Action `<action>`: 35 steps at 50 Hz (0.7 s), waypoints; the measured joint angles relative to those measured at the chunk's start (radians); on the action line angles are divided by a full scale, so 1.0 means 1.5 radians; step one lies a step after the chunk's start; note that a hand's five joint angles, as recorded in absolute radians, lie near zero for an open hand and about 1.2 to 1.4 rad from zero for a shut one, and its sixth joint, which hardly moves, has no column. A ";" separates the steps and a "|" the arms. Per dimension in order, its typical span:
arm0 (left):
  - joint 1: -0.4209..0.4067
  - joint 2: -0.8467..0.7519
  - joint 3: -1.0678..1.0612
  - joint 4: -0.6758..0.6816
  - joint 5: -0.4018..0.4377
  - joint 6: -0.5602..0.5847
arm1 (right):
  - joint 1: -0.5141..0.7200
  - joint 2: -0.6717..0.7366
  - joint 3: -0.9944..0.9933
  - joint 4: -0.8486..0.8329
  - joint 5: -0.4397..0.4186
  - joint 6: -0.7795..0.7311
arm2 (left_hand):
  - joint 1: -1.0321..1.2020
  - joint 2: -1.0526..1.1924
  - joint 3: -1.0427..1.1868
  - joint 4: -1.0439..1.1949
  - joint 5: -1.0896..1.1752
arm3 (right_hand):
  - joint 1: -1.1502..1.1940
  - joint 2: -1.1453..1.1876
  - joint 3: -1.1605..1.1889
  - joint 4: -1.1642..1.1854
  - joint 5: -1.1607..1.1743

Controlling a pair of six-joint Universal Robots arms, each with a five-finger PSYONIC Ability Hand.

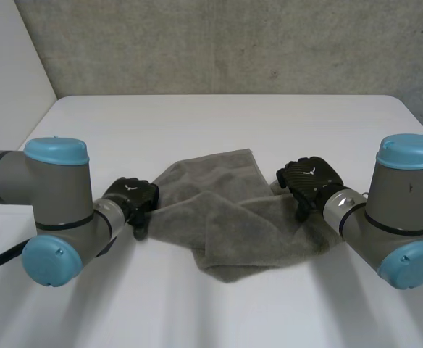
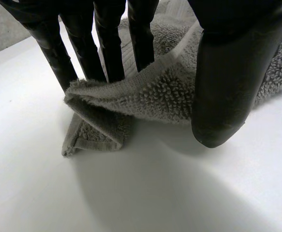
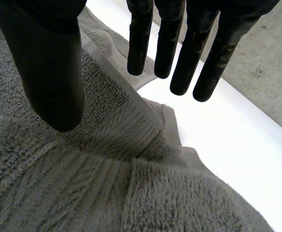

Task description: Fold the towel.

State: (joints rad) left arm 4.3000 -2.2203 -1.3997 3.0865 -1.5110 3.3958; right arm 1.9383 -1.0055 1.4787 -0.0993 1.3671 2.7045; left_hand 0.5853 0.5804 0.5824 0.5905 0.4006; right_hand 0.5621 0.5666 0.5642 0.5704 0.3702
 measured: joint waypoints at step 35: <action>-0.017 -0.011 0.012 -0.006 0.003 0.017 | -0.004 0.050 -0.042 0.032 -0.072 0.035 | 0.456 0.484 0.485 0.488 0.486 | 0.492 0.477 0.468 0.472 0.505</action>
State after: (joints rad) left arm 4.2740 -2.2372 -1.3817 3.0782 -1.5062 3.4214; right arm 1.9330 -0.9312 1.4155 -0.0511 1.2597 2.7564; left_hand 1.2688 1.3066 1.3094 1.3221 1.1297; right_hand 1.2998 1.2825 1.2656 1.2784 1.1270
